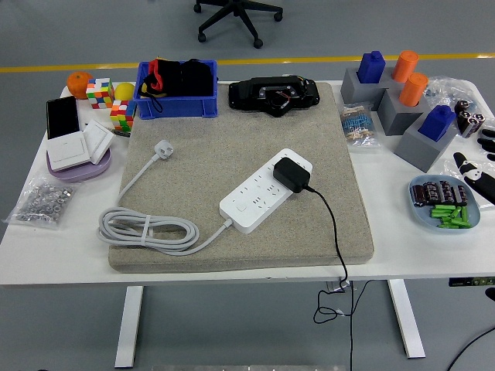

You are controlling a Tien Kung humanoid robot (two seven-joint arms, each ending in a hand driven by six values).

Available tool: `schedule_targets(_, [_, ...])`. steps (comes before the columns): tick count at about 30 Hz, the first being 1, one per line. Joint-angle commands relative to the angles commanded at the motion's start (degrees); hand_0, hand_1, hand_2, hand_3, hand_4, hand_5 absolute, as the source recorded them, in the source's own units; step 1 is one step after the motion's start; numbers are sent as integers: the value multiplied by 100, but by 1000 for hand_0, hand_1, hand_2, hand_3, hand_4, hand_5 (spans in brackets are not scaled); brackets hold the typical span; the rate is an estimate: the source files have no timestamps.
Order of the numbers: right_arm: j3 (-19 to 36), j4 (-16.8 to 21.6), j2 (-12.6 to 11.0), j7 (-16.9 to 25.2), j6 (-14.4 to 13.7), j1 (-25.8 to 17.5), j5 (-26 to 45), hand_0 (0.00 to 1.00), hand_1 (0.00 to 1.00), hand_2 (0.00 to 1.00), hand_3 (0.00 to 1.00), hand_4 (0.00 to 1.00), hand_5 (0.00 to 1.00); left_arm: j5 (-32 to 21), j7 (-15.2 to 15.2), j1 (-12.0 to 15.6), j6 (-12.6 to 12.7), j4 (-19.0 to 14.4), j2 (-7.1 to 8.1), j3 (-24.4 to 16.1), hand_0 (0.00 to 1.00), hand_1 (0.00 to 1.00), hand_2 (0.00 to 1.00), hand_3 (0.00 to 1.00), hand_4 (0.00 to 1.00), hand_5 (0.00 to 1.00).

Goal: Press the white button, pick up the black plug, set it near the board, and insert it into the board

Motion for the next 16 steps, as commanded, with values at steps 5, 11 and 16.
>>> schedule_targets(5, [-2,-3,-11,-5,7,4,-1,766,715,675,707,875,249,-53,-5,-6,-10,0,-20,82,685,677,658,688,573,188])
schedule_targets(11, [-41,1,-33,-5,20,15,-1,766,713,675,705,874,250,-64,-8,-7,-15,0,-13,114,684,677,658,688,574,189])
schedule_targets(16, [-55,-10,-23,41,45,-31,20,766,713,675,705,874,250,-20,-8,-10,-13,0,15,72,684,677,658,688,574,189])
